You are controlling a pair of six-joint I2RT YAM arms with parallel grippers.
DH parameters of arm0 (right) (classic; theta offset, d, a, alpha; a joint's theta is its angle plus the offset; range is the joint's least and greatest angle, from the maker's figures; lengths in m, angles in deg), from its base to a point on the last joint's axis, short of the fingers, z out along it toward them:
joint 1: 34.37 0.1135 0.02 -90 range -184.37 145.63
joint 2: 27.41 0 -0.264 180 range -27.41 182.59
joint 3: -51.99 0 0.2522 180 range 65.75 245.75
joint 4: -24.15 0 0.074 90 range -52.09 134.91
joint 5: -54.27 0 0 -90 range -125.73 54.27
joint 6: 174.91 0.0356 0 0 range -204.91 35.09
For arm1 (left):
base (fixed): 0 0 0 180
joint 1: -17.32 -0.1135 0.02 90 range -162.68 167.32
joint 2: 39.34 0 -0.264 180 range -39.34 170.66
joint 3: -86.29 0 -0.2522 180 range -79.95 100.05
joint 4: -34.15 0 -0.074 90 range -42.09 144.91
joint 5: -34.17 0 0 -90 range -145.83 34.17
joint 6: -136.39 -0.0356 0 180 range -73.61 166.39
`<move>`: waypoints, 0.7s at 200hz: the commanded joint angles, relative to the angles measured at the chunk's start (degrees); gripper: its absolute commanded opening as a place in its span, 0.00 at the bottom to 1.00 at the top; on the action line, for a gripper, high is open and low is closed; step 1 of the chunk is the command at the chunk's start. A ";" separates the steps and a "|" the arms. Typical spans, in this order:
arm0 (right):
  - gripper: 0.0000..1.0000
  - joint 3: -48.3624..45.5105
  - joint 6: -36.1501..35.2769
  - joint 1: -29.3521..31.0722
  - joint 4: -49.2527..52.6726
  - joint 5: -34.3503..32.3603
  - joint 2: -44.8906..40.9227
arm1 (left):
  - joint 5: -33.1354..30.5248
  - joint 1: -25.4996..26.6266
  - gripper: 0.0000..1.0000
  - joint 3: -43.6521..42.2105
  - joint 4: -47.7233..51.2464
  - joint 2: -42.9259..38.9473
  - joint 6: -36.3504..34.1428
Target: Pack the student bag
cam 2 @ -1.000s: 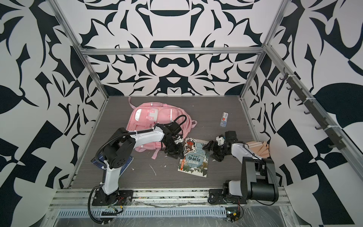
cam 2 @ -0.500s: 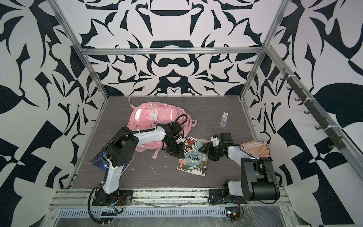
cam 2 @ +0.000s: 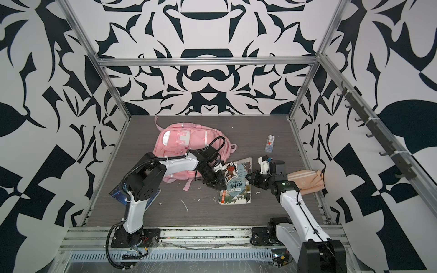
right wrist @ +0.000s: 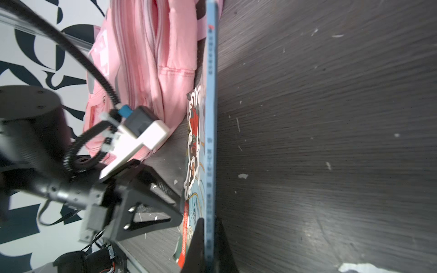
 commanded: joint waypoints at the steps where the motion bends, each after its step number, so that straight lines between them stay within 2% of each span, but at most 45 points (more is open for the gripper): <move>1: 0.00 5.52 -4.93 0.29 4.50 -0.12 0.06 | 3.30 -0.20 0.46 1.26 2.55 -5.61 -3.52; 22: 0.00 13.22 -9.31 0.29 9.40 0.43 -1.65 | 1.86 -0.50 0.53 3.34 9.73 -10.62 -9.31; 50: 0.00 22.07 -10.23 0.29 12.34 2.62 -3.83 | 3.03 -3.91 0.61 4.73 20.04 -16.89 -17.86; 62: 0.00 24.41 -9.73 0.29 10.62 3.67 -4.51 | -0.32 -5.64 0.62 6.25 24.53 -19.55 -22.04; 72: 0.00 26.73 -10.09 0.33 9.26 5.26 -3.85 | -5.70 -7.80 0.62 5.70 24.33 -22.35 -23.20; 83: 0.00 29.92 -11.16 0.29 9.69 6.96 -1.44 | -6.44 -12.08 0.61 1.94 18.81 -25.91 -21.91; 95: 0.00 33.00 -12.20 0.60 10.15 9.11 1.24 | -3.73 -17.32 0.61 -1.69 9.73 -28.95 -19.15; 106: 0.00 34.11 -12.59 1.60 8.65 10.18 3.05 | 0.33 -21.14 0.57 -0.61 5.46 -29.64 -17.83; 117: 0.00 34.71 -12.52 2.55 7.36 11.33 4.66 | 4.45 -23.25 0.49 5.00 6.68 -27.27 -18.62; 127: 0.00 35.29 -12.24 3.64 7.06 12.21 6.37 | 9.02 -24.22 0.43 13.57 11.51 -23.16 -20.96; 140: 0.00 35.94 -13.06 6.52 7.61 12.94 8.33 | 13.42 -24.76 0.41 22.81 15.59 -18.53 -23.64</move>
